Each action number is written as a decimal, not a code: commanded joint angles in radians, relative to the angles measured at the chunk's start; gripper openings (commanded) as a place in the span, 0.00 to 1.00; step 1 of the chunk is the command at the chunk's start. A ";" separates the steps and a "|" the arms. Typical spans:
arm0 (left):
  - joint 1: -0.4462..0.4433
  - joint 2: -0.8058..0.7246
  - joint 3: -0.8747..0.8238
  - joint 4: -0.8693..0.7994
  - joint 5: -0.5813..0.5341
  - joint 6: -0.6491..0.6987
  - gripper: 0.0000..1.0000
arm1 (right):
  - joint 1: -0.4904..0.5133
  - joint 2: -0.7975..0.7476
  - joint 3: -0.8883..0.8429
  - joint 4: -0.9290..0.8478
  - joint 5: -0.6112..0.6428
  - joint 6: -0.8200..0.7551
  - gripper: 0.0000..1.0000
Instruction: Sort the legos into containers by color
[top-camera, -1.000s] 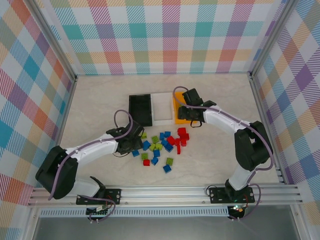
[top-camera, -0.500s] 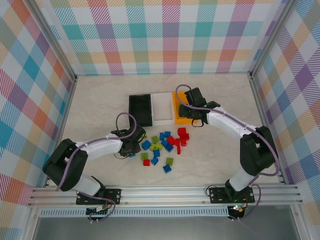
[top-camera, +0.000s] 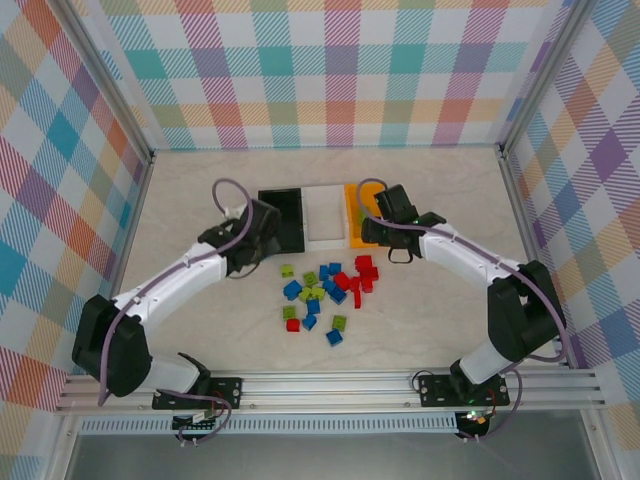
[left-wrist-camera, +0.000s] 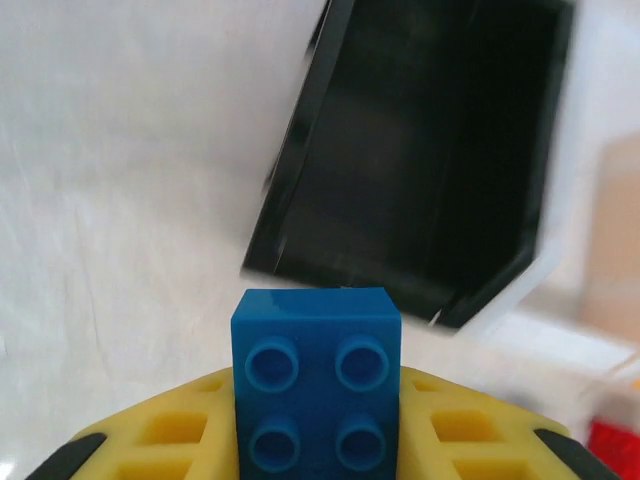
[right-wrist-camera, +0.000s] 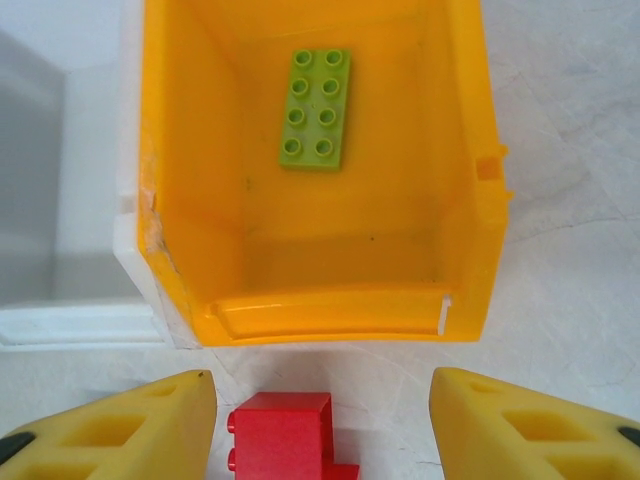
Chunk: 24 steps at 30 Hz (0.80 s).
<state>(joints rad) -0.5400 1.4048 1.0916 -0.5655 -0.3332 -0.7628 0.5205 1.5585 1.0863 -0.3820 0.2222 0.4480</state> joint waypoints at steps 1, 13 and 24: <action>0.033 0.123 0.126 -0.017 -0.103 0.085 0.26 | -0.002 -0.029 -0.022 0.015 -0.001 0.017 0.59; 0.101 0.522 0.470 -0.069 -0.097 0.153 0.22 | -0.002 -0.098 -0.087 0.012 -0.012 0.024 0.62; 0.101 0.570 0.528 -0.089 -0.073 0.164 0.64 | -0.002 -0.165 -0.128 0.002 -0.050 0.035 0.70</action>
<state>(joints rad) -0.4442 1.9926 1.6016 -0.6296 -0.4053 -0.6090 0.5205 1.4254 0.9672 -0.3836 0.1963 0.4675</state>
